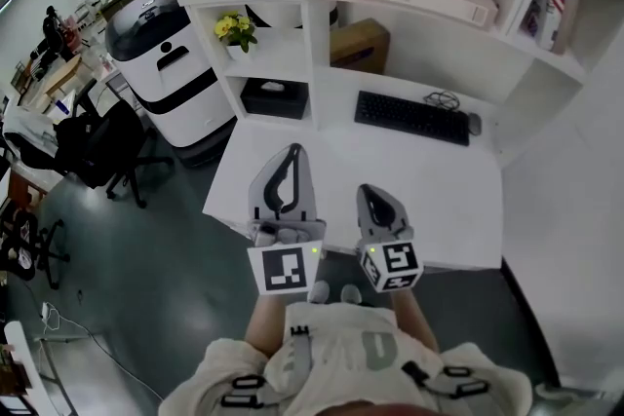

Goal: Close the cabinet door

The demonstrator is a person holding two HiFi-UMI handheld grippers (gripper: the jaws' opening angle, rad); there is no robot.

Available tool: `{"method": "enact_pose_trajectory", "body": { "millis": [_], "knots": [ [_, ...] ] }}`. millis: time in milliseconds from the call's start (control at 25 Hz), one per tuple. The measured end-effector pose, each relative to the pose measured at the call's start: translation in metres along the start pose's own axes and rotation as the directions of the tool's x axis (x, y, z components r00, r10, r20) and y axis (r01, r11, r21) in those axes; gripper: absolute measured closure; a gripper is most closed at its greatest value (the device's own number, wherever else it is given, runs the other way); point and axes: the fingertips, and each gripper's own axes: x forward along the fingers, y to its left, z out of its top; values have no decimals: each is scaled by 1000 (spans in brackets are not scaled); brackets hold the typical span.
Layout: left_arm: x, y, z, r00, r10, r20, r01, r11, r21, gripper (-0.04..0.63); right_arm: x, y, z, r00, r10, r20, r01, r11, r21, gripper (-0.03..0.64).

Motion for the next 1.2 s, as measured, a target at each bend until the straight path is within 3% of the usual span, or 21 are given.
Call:
{"method": "enact_pose_trajectory", "body": {
  "millis": [200, 480, 600, 1200],
  "knots": [
    [-20, 0, -71, 992, -13, -127, 8, 999, -38, 589, 4, 1, -1, 1000, -13, 0, 13, 1000, 4, 612],
    [-47, 1, -155, 953, -3, -303, -35, 992, -120, 591, 9, 9, -9, 1000, 6, -22, -6, 1000, -4, 612],
    [-50, 4, -166, 941, -5, -338, -35, 993, -111, 591, 11, 11, -10, 999, 19, -32, -19, 1000, -14, 612],
    [-46, -1, -169, 934, -41, -354, -7, 991, -135, 591, 9, 6, -10, 1000, 7, -25, -8, 1000, -16, 612]
  ]
}}
